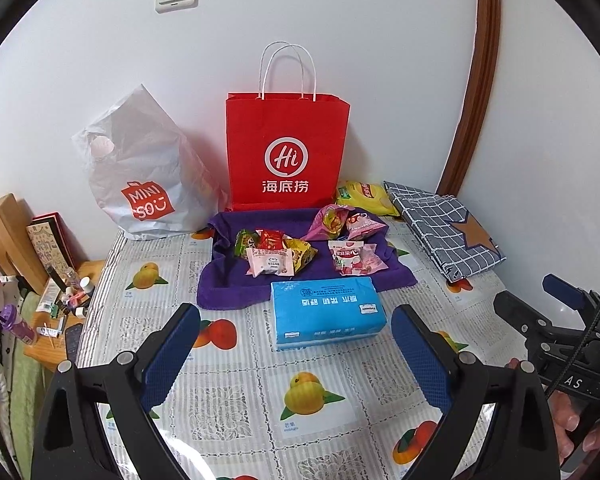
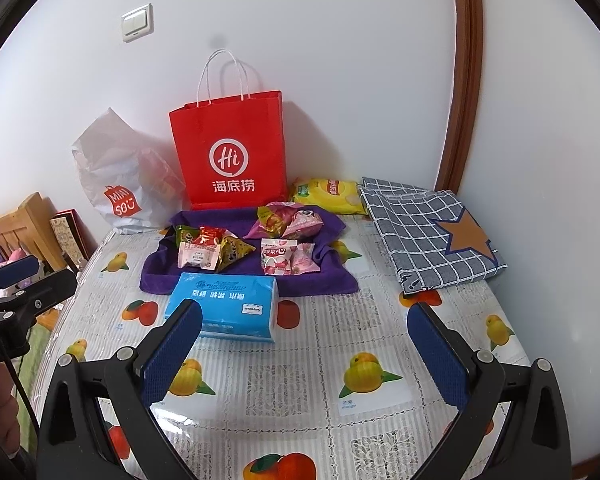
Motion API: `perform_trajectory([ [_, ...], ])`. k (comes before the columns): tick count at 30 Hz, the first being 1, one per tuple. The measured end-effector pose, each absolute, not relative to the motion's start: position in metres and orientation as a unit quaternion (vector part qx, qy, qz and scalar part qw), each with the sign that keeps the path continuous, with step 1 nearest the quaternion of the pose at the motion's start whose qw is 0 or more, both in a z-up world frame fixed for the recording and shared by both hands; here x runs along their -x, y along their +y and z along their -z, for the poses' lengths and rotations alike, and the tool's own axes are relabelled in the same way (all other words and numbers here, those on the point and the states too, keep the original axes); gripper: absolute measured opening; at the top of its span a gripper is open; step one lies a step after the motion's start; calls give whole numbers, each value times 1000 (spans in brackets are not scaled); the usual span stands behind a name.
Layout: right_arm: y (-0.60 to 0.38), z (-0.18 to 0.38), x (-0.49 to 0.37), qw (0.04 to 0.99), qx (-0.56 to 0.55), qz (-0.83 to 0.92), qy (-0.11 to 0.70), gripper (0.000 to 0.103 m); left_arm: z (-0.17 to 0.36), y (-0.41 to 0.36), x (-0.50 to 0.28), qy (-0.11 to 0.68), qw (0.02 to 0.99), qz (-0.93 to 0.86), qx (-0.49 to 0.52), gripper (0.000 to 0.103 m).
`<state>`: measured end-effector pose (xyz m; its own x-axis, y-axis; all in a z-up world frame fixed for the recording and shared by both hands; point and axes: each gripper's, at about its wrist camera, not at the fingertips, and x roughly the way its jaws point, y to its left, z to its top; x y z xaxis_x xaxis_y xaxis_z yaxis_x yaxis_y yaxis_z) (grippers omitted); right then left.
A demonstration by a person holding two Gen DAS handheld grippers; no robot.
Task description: Organize snacks
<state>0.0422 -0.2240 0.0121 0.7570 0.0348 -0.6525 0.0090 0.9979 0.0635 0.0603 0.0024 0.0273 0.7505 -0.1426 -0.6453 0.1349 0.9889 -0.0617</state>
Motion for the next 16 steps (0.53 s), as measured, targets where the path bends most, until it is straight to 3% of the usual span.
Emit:
perform_trajectory([
  [16,-224,-13,-43,938,-29,-15,344,101,-29,5,-62,337,938,74,15,97],
])
